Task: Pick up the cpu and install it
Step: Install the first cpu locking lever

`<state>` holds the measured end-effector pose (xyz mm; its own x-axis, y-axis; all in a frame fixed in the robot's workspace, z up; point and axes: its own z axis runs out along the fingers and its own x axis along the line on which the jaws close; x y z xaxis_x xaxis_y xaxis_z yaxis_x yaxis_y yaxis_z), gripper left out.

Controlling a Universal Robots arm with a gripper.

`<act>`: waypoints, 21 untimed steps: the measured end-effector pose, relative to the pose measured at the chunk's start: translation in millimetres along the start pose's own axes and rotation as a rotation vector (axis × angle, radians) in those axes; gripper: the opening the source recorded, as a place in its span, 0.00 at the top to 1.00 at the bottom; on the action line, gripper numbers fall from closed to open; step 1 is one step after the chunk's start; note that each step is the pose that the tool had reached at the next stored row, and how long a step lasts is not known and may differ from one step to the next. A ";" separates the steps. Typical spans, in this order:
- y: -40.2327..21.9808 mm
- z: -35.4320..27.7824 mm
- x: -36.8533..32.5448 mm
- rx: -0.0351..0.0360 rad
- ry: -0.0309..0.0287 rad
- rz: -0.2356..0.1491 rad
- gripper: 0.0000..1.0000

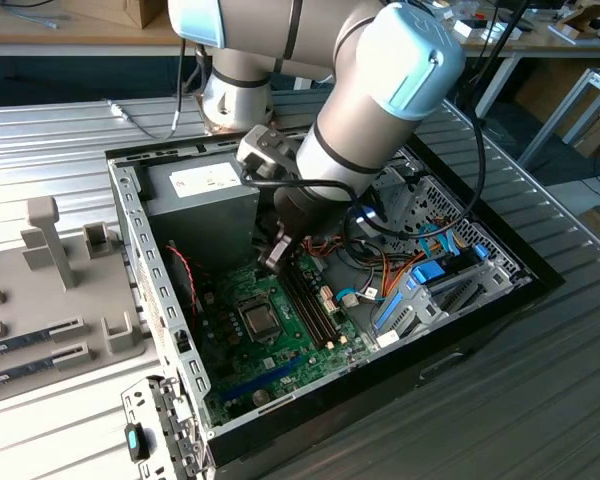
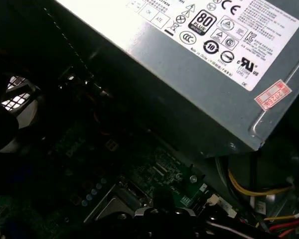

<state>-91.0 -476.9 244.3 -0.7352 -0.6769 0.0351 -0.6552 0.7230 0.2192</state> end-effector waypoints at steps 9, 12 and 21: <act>-3.4 -8.8 4.4 -0.0018 -0.0016 -0.001 0.89; -4.5 -9.4 2.8 -0.0066 -0.0045 -0.001 0.89; -8.1 -10.3 -0.9 0.0039 0.0219 0.005 0.89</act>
<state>-83.2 -483.6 252.5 -0.7347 -0.6760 0.0576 -0.6521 0.7270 0.2151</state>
